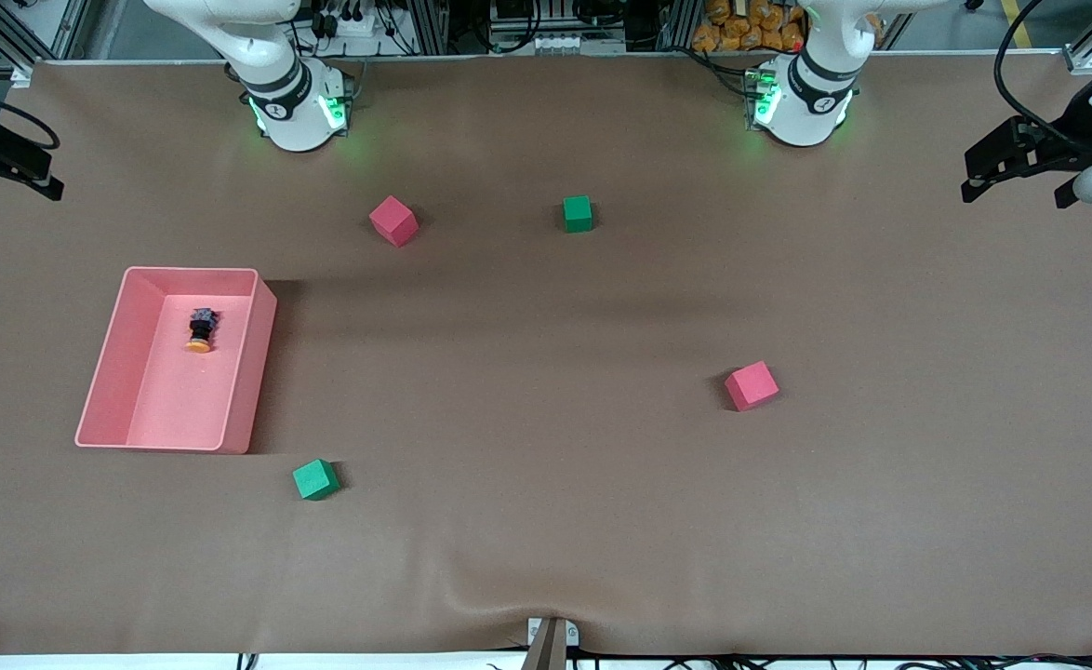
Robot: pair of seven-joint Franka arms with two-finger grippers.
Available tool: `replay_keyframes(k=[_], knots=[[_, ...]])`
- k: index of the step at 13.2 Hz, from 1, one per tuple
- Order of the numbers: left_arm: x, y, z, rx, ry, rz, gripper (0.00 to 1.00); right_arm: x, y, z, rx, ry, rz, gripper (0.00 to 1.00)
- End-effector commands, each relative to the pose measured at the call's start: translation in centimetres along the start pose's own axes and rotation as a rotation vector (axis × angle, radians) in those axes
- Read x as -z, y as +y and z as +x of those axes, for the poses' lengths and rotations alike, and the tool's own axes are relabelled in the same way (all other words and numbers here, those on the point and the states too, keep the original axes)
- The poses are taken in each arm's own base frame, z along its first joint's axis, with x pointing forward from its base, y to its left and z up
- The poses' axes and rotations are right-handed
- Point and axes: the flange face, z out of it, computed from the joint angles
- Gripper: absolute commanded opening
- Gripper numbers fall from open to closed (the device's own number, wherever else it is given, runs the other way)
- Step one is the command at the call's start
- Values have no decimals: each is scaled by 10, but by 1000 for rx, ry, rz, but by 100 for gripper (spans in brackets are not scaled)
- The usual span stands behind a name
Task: Place and upright button with both arms
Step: 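Reach the right gripper down to the yellow button in the pink tray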
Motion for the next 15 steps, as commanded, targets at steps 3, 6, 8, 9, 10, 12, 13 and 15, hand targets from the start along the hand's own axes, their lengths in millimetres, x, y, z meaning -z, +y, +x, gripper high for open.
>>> replay_keyframes(k=[3,6,8,9,10,12,13,15], knots=[[3,0,-3,0,-6,-18,100,-12,8,-2,-20,-56,-12,100],[3,0,-3,1,-6,-20,100,-39,9,0,-21,-113,-12,100],[3,-1,-3,3,-6,-37,100,-86,38,6,-75,-173,-1,100],[3,-3,-3,5,-6,-43,100,-112,58,7,-111,-185,6,100],[3,-3,-3,6,-6,-45,100,-139,73,10,-135,-193,12,100],[3,-4,-3,8,-6,-42,100,-193,88,16,-159,-196,19,100],[2,-4,-3,7,-8,-40,100,-213,95,17,-172,-179,19,100],[2,-3,-3,7,-8,-39,100,-250,92,18,-164,-145,15,100]])
